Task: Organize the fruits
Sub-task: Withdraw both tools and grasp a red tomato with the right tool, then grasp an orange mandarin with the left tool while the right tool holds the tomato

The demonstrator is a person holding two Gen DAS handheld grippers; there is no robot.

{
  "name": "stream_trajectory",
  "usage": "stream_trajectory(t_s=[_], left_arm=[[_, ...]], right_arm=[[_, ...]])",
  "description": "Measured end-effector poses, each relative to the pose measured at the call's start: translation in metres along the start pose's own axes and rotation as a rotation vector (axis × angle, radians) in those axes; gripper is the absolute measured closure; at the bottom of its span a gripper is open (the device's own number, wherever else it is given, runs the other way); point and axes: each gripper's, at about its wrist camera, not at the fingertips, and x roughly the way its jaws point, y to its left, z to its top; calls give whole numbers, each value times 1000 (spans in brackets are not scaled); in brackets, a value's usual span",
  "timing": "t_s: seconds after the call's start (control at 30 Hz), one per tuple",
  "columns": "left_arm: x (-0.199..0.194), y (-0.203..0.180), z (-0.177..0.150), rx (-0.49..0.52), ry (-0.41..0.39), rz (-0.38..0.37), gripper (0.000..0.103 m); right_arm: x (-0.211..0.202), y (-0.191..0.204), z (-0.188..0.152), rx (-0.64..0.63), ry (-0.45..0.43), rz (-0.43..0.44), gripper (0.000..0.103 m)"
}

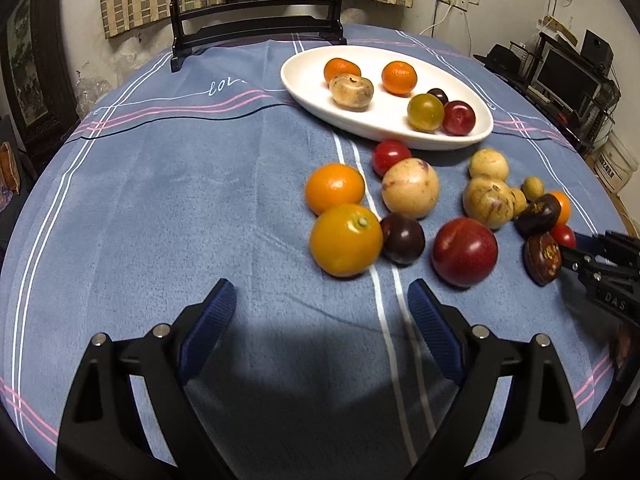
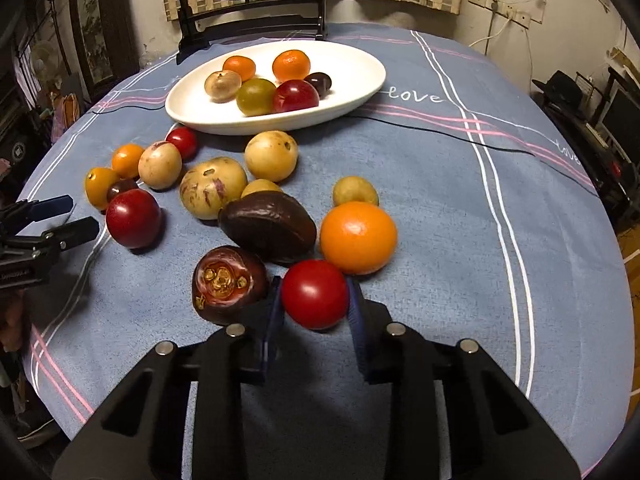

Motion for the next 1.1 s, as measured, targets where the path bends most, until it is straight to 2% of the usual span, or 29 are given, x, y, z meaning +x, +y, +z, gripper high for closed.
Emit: stream_trajectory(t_s=[0.27,0.4,0.47,0.57,0.77,0.93,0.97,1.1], left_arm=[[8,4,13,4,-8,8,14],[9,1,17,43,-15,-37,25],[7,-3,17,78,-15,-21,25],[5,-3,15,104,15,-45,33],[4,1,2,124,49,-63,33],[13,-6,3,156,53,-31,33],[15,-7,5,159,52,-30,34],[23,-10,17,152,50,-43,49]], right_arm=[[-8,-5,-11,17,-10,23,72],[-11,-4,-12,19,-9,33,72],[-12,-3,-13,17,-12,38,72],[-15,-1,-13,10,-18,48,72],[-15,1,-13,8,-13,51,72],[-16,3,-13,7,-15,50,72],[-16,3,-13,6,-16,50,72],[-19,2,-13,9,-21,48,72]])
